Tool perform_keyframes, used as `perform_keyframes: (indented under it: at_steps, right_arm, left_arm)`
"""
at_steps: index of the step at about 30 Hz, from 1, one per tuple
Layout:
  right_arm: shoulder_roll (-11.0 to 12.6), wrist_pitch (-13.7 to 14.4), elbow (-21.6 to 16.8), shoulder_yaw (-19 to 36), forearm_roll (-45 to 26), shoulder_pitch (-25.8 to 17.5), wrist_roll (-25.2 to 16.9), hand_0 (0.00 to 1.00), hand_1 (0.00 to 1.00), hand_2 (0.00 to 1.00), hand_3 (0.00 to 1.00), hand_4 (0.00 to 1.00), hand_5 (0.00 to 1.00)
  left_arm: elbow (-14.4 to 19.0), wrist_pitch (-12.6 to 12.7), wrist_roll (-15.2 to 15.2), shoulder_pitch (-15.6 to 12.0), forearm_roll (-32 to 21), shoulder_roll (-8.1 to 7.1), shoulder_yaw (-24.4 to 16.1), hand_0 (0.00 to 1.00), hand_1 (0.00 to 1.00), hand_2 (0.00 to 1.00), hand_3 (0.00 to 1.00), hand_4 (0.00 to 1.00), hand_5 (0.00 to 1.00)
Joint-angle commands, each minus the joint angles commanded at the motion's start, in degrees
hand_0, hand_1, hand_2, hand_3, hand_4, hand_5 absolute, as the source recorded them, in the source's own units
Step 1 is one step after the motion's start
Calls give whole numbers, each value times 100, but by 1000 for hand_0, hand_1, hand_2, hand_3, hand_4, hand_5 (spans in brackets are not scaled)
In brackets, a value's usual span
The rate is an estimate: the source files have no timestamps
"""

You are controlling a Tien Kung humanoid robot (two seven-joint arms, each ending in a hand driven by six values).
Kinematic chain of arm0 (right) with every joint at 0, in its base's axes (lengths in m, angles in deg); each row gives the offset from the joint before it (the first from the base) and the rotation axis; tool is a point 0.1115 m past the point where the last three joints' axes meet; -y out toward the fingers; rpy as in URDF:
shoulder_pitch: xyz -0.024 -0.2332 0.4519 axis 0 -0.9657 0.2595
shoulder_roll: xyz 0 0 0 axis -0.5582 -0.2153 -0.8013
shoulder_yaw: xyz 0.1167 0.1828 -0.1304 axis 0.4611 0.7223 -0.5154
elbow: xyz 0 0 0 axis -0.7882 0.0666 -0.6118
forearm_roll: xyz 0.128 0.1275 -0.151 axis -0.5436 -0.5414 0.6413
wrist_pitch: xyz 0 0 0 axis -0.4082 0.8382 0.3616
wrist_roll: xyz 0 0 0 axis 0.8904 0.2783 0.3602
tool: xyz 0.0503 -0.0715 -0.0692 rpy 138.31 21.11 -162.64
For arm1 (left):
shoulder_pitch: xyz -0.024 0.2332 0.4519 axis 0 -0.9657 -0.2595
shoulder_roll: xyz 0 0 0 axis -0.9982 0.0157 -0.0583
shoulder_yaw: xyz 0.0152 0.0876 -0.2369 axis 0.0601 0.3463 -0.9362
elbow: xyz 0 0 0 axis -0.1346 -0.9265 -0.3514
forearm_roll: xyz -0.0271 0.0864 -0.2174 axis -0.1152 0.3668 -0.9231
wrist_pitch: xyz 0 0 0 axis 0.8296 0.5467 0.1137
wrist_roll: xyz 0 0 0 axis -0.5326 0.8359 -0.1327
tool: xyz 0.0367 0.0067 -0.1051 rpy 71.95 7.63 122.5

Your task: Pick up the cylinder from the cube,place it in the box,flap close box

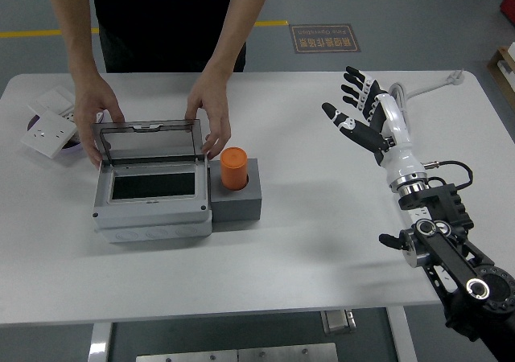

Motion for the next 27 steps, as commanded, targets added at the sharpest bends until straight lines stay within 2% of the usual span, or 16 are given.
perform_keyframes:
  at_steps: [8, 9, 15, 17, 20, 21, 26, 27]
  right_arm:
    - [36, -58, -25, 15, 250, -3, 130, 878, 878, 894, 891, 903, 308]
    - [33, -52, -25, 5, 252, -3, 133, 866, 851, 842, 885, 954, 386]
    - [10, -11, -2, -76, 161, 29, 88, 858, 836, 832, 863, 948, 380]
    - [-31, 47, 83, -225, -6, 119, -52, 858, 836, 832, 863, 948, 380]
    - [-155, 98, 264, -484, -232, 272, -252, 858, 836, 832, 863, 948, 380]
    - [-269, 111, 382, -614, -321, 357, -336, 820, 779, 809, 833, 940, 375]
    - [-626, 126, 779, -1059, -563, 631, -541, 820, 779, 809, 833, 940, 375]
    - [-690, 123, 867, -1179, -609, 692, -573, 743, 685, 724, 765, 917, 340]
  left_arm:
    - [0, 6, 10, -8, -15, -1, -1, 923, 852, 854, 951, 2, 2]
    - [0, 4, 11, -7, -16, -2, 0, 923, 852, 854, 951, 2, 2]
    - [0, 0, 13, -6, -23, 1, 6, 923, 852, 854, 951, 2, 2]
    - [0, 0, 19, -15, -15, 1, 2, 923, 852, 854, 951, 2, 2]
    - [0, 0, 23, -21, -7, -3, -1, 923, 852, 854, 951, 2, 2]
    - [0, -2, 24, -20, -1, -7, -2, 923, 852, 854, 951, 2, 2]
    - [0, -7, 23, -17, 21, -19, -10, 923, 852, 854, 951, 2, 2]
    - [0, -8, 23, -16, 23, -21, -9, 923, 852, 854, 951, 2, 2]
